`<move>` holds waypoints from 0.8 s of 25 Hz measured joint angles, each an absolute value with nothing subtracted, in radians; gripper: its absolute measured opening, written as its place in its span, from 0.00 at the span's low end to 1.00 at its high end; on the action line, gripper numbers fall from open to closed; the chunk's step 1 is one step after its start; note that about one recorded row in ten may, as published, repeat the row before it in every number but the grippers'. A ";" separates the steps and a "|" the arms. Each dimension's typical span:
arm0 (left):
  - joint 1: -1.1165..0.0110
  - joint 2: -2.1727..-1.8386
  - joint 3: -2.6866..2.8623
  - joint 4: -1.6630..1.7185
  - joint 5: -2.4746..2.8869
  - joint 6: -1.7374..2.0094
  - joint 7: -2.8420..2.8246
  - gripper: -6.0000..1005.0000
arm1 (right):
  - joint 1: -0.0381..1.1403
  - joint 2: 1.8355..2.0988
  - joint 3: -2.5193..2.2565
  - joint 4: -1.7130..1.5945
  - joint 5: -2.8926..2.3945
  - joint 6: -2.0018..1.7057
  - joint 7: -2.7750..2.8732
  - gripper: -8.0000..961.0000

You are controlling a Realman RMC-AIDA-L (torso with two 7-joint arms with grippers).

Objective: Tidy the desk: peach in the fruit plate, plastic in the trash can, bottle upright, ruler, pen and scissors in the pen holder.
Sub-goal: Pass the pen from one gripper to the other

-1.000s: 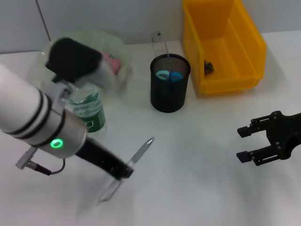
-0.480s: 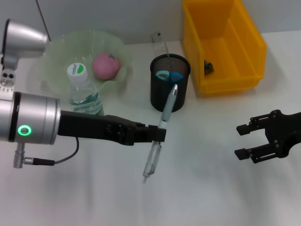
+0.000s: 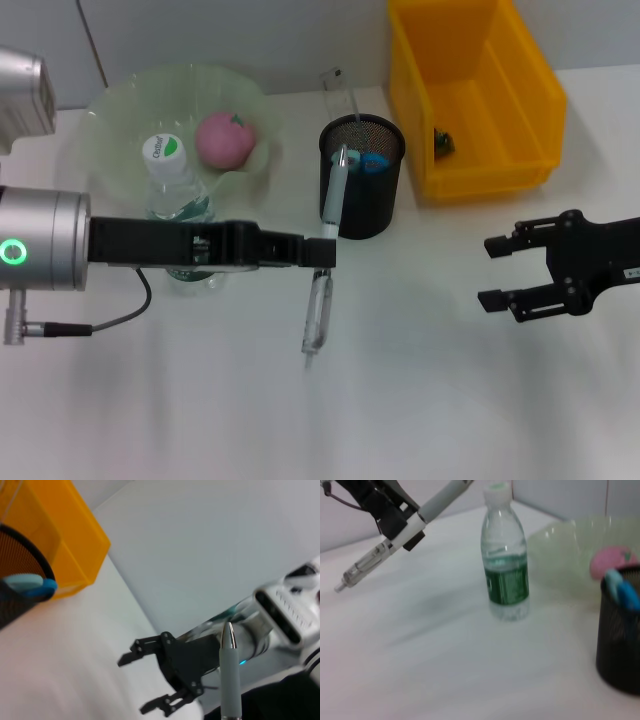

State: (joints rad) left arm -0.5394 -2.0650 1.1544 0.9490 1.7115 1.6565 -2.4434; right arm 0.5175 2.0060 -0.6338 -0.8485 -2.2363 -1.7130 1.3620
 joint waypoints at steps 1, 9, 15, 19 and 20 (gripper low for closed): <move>-0.545 -2.066 1.144 0.943 1.708 1.665 -2.480 0.14 | 0.512 2.008 -0.631 -0.846 -2.216 -1.712 1.334 0.76; -0.558 -2.063 1.122 0.939 1.705 1.671 -2.657 0.14 | 0.434 2.054 -0.610 -0.837 -2.046 -1.651 1.020 0.76; -0.560 -2.063 1.052 0.885 1.699 1.671 -2.792 0.15 | 0.395 2.078 -0.587 -0.742 -1.891 -1.600 0.681 0.76; -0.566 -2.064 1.045 0.854 1.688 1.667 -2.800 0.15 | 0.389 2.076 -0.574 -0.671 -1.805 -1.598 0.515 0.76; -0.571 -2.064 1.043 0.841 1.682 1.668 -2.801 0.15 | 0.388 2.075 -0.573 -0.647 -1.775 -1.598 0.456 0.76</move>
State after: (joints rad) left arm -0.5706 -2.0642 1.0433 0.8415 1.6825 1.6676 -2.8007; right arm 0.3882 2.0753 -0.5731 -0.6466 -1.7749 -1.5981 0.4556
